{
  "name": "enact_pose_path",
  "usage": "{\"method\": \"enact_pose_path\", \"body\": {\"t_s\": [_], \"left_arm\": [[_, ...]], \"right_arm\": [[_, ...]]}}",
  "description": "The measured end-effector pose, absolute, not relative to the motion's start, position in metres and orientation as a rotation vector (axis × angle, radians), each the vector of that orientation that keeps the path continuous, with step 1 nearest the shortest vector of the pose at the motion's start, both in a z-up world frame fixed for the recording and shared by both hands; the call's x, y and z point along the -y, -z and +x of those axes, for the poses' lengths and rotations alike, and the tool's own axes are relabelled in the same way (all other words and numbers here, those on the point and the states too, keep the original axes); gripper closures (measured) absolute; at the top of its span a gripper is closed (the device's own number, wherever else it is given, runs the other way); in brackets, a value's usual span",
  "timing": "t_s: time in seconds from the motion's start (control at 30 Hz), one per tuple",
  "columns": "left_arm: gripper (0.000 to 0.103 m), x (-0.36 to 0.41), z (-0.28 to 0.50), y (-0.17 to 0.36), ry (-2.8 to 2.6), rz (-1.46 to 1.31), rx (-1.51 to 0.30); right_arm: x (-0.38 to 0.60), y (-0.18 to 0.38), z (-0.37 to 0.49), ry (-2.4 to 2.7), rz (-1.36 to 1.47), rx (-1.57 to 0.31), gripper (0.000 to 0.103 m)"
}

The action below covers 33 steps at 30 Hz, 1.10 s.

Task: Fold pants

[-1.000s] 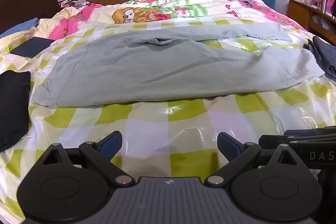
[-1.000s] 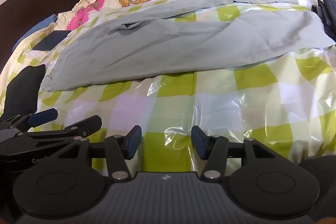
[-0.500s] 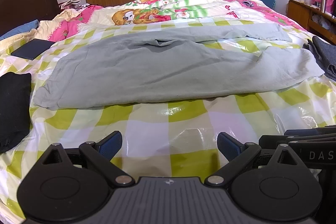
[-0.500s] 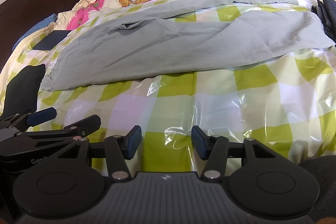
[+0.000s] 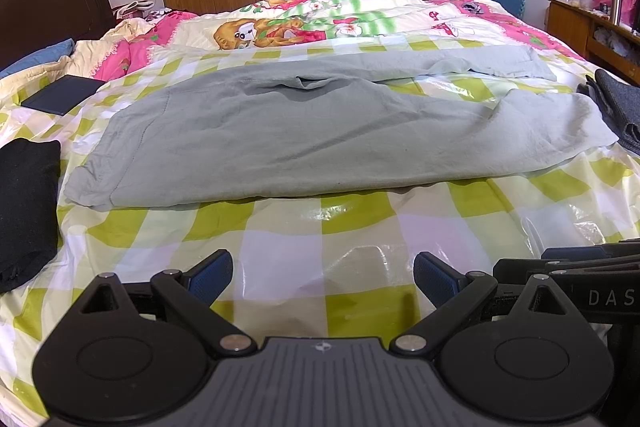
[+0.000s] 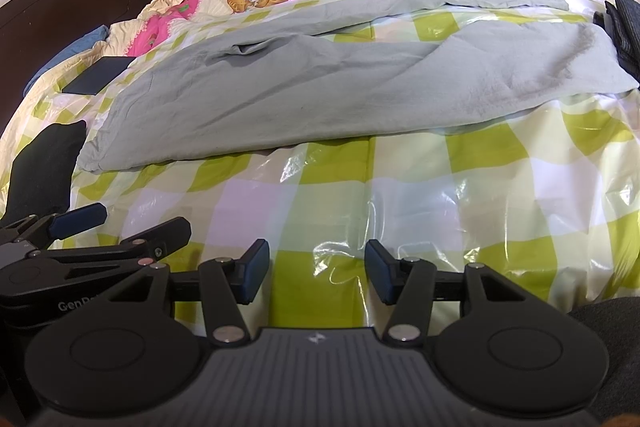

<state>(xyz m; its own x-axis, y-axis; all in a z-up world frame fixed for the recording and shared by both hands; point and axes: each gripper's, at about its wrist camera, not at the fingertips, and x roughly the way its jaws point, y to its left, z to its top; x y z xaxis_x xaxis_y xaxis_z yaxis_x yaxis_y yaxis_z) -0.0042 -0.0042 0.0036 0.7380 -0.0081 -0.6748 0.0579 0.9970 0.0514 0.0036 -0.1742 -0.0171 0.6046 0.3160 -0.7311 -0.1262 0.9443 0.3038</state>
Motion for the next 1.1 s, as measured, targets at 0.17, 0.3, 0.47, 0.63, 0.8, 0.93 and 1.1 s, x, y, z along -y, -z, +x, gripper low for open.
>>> {"method": "enact_pose_path", "body": {"t_s": [0.17,0.3,0.47,0.63,0.8,0.93,1.1], "left_arm": [[0.000,0.0037,-0.0039,-0.0041,0.036,0.071,-0.739],[0.000,0.0032,-0.0039,-0.0055,0.036,0.072,-0.737],[0.000,0.0034,-0.0040,-0.0052,0.036,0.072,-0.737],[0.000,0.0034,-0.0042,-0.0051,0.036,0.072,-0.736],[0.000,0.0035,-0.0042,-0.0052,0.036,0.072,-0.736],[0.000,0.0036,-0.0043,-0.0049,0.036,0.071,-0.736],[0.000,0.0030,-0.0044,-0.0067,0.037,0.068,-0.735]], "right_arm": [[0.1742,0.0171,0.0037,-0.258,0.230,-0.887,0.049],[0.1741,0.0171,0.0036,-0.258,0.229,-0.887,0.049],[0.1739,0.0171,0.0035,-0.258,0.229,-0.886,0.049],[0.1738,0.0171,0.0034,-0.258,0.229,-0.886,0.049],[0.1740,0.0171,0.0034,-0.257,0.228,-0.886,0.049],[0.1738,0.0170,0.0033,-0.257,0.227,-0.887,0.049],[0.1738,0.0183,0.0027,-0.256,0.224,-0.887,0.048]]}}
